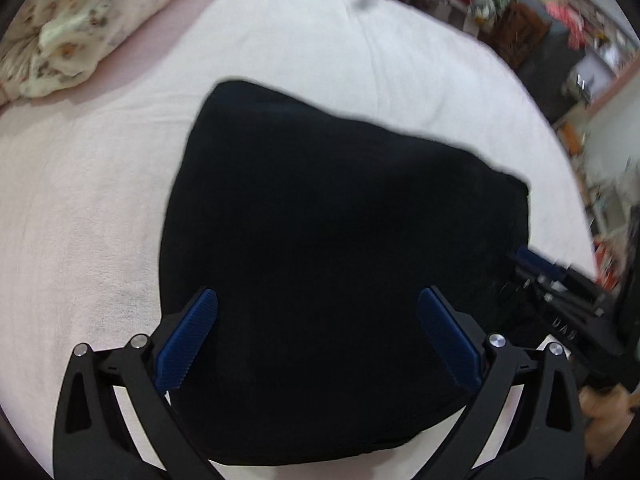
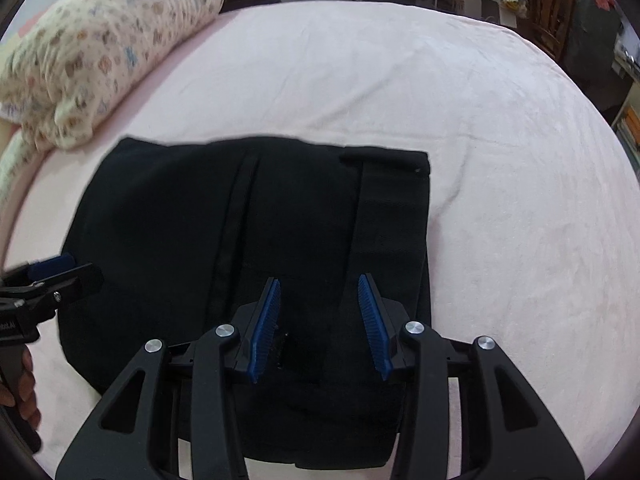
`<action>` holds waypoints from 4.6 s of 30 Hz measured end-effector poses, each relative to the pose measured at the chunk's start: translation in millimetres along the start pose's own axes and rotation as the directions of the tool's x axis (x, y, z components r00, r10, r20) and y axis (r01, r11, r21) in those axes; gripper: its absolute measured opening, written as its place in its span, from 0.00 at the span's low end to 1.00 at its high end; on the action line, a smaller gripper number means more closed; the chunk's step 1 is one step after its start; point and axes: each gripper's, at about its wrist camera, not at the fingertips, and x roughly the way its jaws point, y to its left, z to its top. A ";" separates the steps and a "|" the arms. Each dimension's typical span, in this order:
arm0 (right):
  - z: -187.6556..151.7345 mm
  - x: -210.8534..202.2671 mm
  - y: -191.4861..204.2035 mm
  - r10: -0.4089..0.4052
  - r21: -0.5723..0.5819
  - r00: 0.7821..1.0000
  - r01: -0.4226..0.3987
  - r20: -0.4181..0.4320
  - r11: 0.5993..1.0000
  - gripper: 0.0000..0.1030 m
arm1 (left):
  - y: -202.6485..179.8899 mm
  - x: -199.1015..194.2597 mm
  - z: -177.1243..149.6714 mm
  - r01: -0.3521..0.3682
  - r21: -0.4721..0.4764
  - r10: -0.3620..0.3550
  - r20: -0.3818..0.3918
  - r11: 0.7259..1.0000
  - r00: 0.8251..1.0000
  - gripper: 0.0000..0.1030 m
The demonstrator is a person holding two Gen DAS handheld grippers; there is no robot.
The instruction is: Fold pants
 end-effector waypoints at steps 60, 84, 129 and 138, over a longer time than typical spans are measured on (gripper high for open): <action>-94.3 -125.7 16.9 -0.070 -0.006 0.967 0.074 0.243 0.997 0.93 | -19.5 -108.2 -95.6 -0.232 0.106 0.206 0.207 0.967 0.956 0.98; -142.1 -196.6 55.6 -0.065 -0.021 0.946 0.076 0.317 0.997 0.99 | -25.0 -196.3 -167.8 -0.303 -0.012 0.289 0.342 0.953 0.894 0.98; -188.2 -198.1 67.1 -0.133 -0.023 0.955 0.145 0.266 0.989 0.99 | -45.2 -186.6 -201.6 -0.295 0.114 0.251 0.295 0.949 0.922 0.98; -187.1 -197.2 64.6 -0.137 -0.025 0.955 0.149 0.264 0.989 0.99 | -41.7 -183.4 -200.8 -0.285 0.099 0.250 0.272 0.953 0.929 0.98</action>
